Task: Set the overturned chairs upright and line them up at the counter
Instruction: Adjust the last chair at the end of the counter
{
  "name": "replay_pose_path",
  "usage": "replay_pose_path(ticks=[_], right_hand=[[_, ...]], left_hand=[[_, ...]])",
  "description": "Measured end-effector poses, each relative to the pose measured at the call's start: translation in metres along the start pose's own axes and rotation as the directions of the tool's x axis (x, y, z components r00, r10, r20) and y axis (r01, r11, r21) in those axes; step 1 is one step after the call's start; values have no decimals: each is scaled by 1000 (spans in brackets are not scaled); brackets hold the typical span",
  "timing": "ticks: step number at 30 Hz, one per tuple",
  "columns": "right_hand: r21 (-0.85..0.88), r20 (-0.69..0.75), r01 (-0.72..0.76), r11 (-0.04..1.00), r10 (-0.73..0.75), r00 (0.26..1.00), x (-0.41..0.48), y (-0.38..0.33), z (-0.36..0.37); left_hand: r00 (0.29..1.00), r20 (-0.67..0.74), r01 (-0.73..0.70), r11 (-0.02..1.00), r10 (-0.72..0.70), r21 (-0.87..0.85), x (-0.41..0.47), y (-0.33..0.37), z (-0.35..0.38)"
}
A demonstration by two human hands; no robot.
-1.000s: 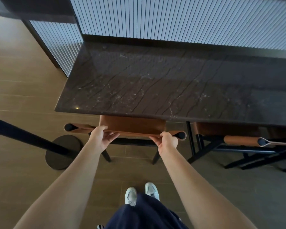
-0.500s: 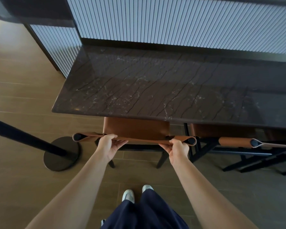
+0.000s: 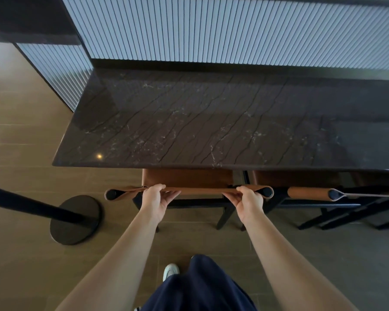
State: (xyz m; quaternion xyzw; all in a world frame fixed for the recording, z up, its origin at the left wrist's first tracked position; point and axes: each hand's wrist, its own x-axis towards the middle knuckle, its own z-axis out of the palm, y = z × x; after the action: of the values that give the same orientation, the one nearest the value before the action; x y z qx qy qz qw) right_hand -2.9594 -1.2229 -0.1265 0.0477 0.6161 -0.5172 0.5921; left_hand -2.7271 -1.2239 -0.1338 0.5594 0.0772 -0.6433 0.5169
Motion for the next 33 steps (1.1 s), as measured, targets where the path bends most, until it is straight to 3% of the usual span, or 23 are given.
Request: replay_pose_path(ticks=[7,15,24,28,33], right_hand=[[-58,-1,-12,998,12,1000,3,0,-2],[-171,132,-49,984,72,989,-5,-4,-12],[-134,217,28,991,2,976,-47,-13,-41],[-98,217,116,988,-92,972,-79,-3,-61],[-36,183,199,979,-189,965,-131,22,-90]], left_hand=[[1000,-11,2,1000,-2,16,2,-2,0],[999,-53,5,1000,-4,20,-14,-7,5],[996,48,-82,994,78,77,-54,-21,3],[980,156,-132,990,124,45,-78,-28,-11],[936,314,-216,964,159,157,-114,-31,-36]])
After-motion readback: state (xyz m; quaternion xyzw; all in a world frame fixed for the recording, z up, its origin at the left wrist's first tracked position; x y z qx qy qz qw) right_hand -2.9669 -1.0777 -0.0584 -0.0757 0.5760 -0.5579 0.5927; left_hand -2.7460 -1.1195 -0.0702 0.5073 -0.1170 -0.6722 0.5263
